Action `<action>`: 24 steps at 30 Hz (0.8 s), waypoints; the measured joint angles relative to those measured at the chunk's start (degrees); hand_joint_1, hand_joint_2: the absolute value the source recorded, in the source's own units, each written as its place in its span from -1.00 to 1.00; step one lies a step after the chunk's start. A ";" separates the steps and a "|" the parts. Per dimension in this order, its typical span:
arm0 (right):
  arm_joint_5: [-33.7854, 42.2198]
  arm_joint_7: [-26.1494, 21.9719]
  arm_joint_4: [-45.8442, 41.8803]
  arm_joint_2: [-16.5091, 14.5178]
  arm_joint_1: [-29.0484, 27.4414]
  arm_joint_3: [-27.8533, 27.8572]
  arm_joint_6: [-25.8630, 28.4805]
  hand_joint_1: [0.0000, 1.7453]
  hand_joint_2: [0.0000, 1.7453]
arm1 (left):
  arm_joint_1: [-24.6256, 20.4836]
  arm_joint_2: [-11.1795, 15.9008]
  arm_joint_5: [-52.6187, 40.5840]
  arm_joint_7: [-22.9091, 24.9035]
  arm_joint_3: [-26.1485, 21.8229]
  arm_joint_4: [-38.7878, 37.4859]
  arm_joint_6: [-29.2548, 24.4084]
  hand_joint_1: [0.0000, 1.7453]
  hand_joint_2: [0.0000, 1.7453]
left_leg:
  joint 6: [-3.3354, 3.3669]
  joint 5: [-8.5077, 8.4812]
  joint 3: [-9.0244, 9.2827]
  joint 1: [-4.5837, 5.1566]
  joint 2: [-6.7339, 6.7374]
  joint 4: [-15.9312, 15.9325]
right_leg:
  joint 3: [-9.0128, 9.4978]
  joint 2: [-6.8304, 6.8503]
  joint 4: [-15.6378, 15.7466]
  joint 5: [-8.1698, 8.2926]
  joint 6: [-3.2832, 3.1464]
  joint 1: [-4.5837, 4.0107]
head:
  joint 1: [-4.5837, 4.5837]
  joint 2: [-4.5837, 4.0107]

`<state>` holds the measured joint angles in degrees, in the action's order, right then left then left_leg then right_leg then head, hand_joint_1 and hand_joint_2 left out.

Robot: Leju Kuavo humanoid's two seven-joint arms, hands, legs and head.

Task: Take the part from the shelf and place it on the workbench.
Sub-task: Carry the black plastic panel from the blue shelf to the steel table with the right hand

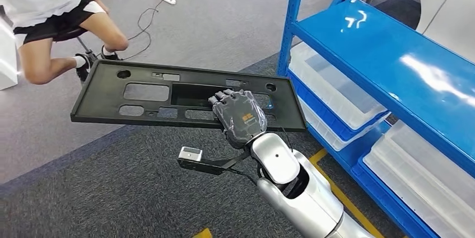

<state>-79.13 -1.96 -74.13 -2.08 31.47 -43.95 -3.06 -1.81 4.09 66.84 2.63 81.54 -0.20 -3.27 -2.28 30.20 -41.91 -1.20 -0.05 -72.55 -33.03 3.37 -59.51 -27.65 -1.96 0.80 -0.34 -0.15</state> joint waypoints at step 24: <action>-0.08 0.40 -2.03 0.85 -1.46 -1.17 -0.70 1.00 1.00 | 0.58 -0.07 -0.86 1.62 0.04 -0.02 0.27 -1.00 1.00 | 1.20 -5.08 6.08 0.21 -7.37 13.05 | -0.77 -6.01 -0.30 0.84 0.82 0.14 | 0.03 0.00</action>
<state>-79.21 -1.56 -76.16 -1.24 30.01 -45.12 -3.76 -1.23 4.03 65.99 4.26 81.58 -0.22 -3.00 -1.07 25.11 -35.82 -0.99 -7.42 -59.50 -33.80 -2.63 -59.81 -26.80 -1.14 0.94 -0.31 -0.15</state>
